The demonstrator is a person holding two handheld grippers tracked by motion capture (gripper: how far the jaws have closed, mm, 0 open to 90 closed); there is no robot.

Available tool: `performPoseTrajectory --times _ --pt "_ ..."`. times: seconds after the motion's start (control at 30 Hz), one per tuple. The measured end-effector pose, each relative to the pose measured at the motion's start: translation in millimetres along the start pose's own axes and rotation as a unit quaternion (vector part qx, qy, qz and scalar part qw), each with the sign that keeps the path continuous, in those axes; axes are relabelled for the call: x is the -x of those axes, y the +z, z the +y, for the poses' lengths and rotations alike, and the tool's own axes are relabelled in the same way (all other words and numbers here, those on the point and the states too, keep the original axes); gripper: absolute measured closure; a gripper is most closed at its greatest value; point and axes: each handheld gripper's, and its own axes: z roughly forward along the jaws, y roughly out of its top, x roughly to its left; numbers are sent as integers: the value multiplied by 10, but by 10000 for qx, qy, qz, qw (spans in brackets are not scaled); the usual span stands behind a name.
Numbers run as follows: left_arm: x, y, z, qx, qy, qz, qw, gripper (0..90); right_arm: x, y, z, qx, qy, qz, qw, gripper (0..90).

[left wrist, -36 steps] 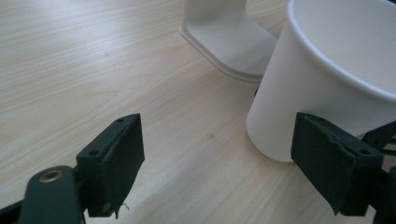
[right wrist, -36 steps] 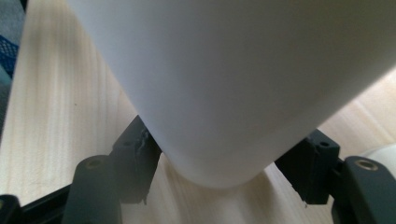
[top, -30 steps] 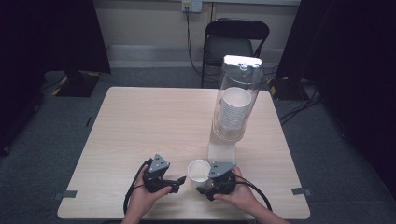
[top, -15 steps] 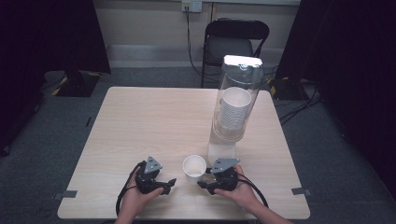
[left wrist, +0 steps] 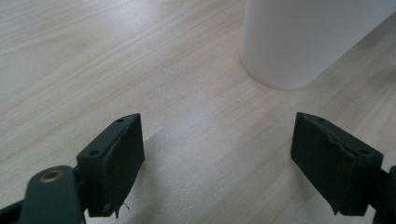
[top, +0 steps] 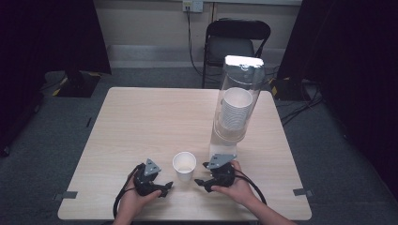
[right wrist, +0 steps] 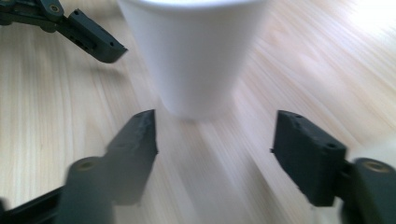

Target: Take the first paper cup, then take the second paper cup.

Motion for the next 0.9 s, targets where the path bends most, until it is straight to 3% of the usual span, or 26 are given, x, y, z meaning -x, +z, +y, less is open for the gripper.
performPoseTrajectory --times 0.07,0.1,0.17,0.33,0.47,0.63,0.9 --pt "-2 16 -8 -36 -41 -14 10000 168 30 -58 -38 5 67 -32 10000 220" --pt "-3 21 -10 -43 -35 -14 10000 164 87 -167 -110 57 139 -171 9997 208" --pt "-10 29 -12 -42 68 17 10000 158 138 -254 -162 56 182 -274 9994 189" --pt "-11 39 -13 -29 118 49 9999 152 319 -502 -260 311 576 -530 9964 191" --pt "-8 46 -39 86 84 21 9999 144 405 -563 -279 383 722 -670 9944 192" --pt "-16 50 -76 246 109 -14 9996 135 491 -630 -220 533 712 -932 9917 205" --pt "-16 56 -75 238 125 -1 9996 123 660 -732 -84 876 868 -1231 9847 212"
